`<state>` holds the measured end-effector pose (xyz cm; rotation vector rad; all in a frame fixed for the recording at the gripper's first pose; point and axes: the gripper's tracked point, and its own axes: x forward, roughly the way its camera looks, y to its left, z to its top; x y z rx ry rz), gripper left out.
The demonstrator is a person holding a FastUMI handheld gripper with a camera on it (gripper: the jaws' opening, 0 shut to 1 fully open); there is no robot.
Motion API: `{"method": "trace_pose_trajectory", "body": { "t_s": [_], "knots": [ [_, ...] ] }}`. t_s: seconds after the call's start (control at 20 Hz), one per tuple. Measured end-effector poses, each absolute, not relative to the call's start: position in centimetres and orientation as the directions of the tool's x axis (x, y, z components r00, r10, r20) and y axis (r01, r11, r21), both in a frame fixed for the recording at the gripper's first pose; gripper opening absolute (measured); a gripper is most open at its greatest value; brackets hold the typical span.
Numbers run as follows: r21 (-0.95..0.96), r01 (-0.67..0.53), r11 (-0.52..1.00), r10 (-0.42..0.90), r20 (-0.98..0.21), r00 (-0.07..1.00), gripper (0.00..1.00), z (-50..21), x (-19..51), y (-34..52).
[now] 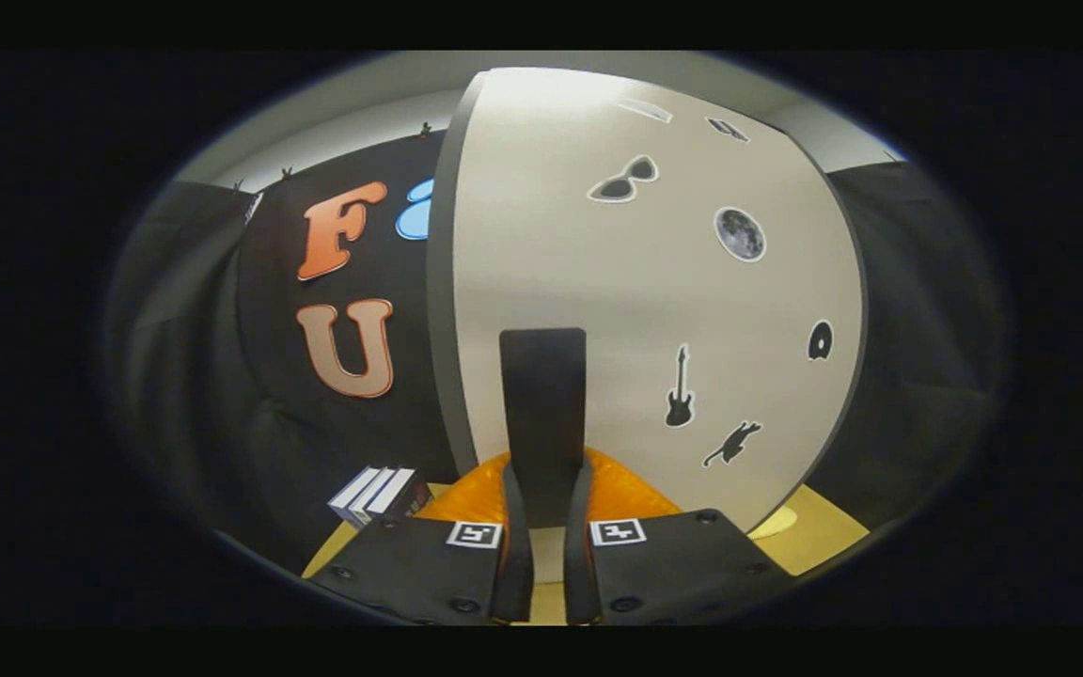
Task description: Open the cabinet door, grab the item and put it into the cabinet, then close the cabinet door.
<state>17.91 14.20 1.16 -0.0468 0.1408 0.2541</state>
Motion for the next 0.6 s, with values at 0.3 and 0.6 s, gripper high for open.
{"method": "trace_pose_trajectory", "body": {
  "t_s": [0.3, 0.6],
  "knots": [
    [-0.036, -0.235, 0.971, 0.228, -0.141, 0.964, 0.16, 1.5, 12.3, 10.1],
    [-0.044, -0.195, 0.98, 0.189, -0.121, 0.975, 0.16, 1.7, 8.7, 6.4]
  ]
}}
